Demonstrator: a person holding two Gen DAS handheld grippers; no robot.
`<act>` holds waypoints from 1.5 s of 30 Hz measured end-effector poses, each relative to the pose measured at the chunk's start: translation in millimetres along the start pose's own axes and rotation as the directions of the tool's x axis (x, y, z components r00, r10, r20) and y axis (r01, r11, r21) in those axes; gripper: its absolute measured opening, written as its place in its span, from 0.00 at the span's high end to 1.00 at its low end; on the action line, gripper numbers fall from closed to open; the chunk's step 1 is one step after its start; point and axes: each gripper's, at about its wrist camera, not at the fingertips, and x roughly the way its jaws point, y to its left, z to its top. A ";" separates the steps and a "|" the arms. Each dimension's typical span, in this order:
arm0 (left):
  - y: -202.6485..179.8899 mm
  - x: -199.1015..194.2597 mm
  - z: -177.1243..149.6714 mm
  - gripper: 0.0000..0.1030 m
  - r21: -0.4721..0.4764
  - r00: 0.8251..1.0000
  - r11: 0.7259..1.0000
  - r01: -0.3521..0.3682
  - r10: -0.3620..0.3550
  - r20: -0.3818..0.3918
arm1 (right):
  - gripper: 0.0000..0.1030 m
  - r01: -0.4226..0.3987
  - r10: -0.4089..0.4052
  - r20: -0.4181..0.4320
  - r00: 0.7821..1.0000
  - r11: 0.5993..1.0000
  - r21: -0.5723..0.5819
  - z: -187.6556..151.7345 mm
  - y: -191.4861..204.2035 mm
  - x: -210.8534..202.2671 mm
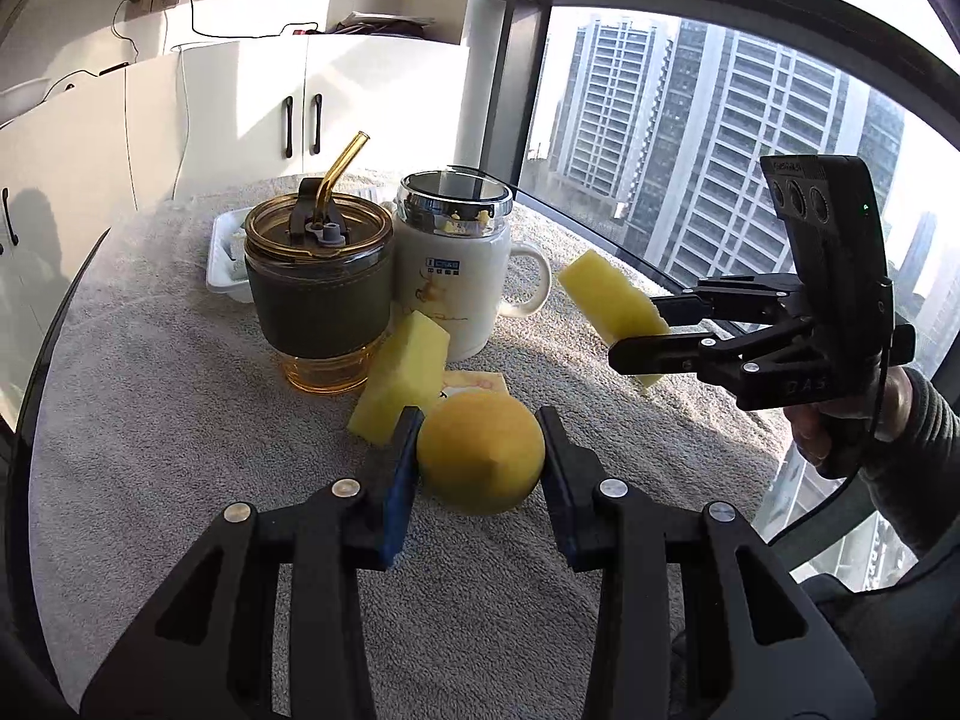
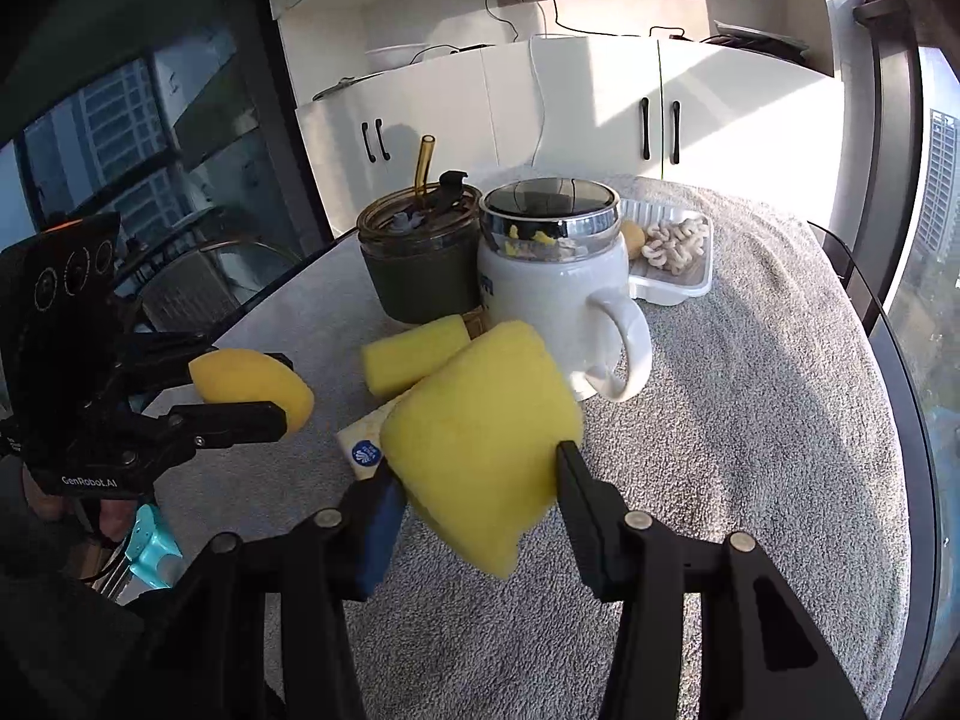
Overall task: Organize soft objects
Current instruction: 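Carry the round and square yellow sponges over to the white tray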
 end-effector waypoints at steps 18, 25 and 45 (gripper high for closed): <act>94.2 -50.8 118.6 0.66 0.068 0.970 0.975 -0.210 0.199 0.137 | 0.50 0.202 -0.188 0.105 0.977 0.969 -0.140 109.1 -70.6 -67.4; 133.6 -4.7 178.1 0.66 0.124 0.983 0.977 -0.175 0.166 0.080 | 0.50 0.238 -0.224 0.089 0.970 0.952 -0.195 176.6 -107.8 -45.7; 182.1 189.8 187.8 0.66 0.202 0.971 0.975 0.094 -0.044 -0.235 | 0.50 0.104 -0.174 -0.194 0.965 0.939 -0.327 238.7 -158.0 169.6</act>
